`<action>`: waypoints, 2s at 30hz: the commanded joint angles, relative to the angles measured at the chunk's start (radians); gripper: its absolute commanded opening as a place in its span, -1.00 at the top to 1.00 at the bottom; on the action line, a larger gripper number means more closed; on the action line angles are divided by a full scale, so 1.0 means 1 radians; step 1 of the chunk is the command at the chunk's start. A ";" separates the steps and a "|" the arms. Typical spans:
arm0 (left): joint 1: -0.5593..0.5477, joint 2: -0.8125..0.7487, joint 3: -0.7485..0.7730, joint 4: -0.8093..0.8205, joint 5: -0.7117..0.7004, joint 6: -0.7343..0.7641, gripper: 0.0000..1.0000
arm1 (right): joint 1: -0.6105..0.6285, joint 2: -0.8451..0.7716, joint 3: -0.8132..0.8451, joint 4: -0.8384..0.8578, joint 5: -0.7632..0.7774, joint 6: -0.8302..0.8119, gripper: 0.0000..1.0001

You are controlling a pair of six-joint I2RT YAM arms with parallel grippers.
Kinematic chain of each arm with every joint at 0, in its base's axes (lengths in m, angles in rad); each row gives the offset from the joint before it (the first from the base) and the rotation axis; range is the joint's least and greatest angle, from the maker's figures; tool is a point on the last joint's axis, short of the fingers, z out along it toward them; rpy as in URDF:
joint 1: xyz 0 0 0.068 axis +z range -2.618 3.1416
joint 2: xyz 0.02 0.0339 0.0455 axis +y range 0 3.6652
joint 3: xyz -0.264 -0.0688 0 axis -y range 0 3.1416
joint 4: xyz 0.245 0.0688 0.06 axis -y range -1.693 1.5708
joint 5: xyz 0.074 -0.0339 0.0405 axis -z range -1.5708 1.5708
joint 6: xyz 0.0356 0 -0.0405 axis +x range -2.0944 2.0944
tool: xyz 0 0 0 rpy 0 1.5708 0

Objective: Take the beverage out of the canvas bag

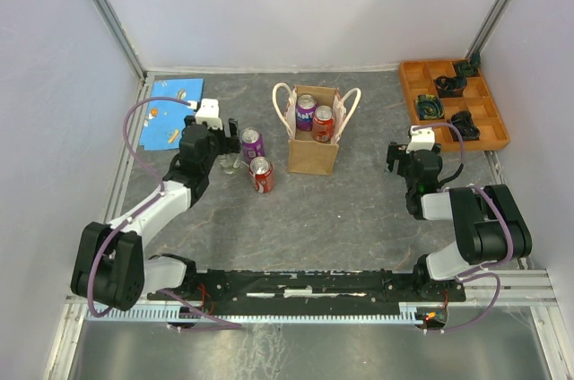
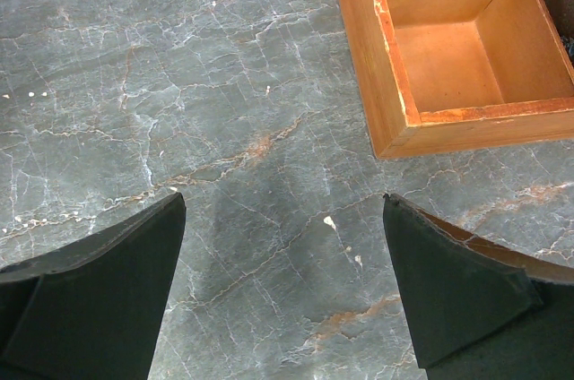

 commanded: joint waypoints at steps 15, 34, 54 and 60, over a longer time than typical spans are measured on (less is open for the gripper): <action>-0.013 -0.006 0.471 -0.125 0.276 0.018 -0.85 | -0.004 0.000 0.028 0.024 -0.005 -0.013 -0.98; -0.305 0.586 1.101 -0.470 0.538 0.094 -0.68 | -0.004 0.001 0.029 0.025 -0.005 -0.013 -0.98; -0.320 0.854 1.231 -0.628 0.392 0.045 -0.70 | -0.004 0.001 0.028 0.024 -0.005 -0.013 -0.98; -0.329 0.893 1.254 -0.661 0.388 0.060 -0.70 | -0.005 0.000 0.029 0.024 -0.006 -0.013 -0.98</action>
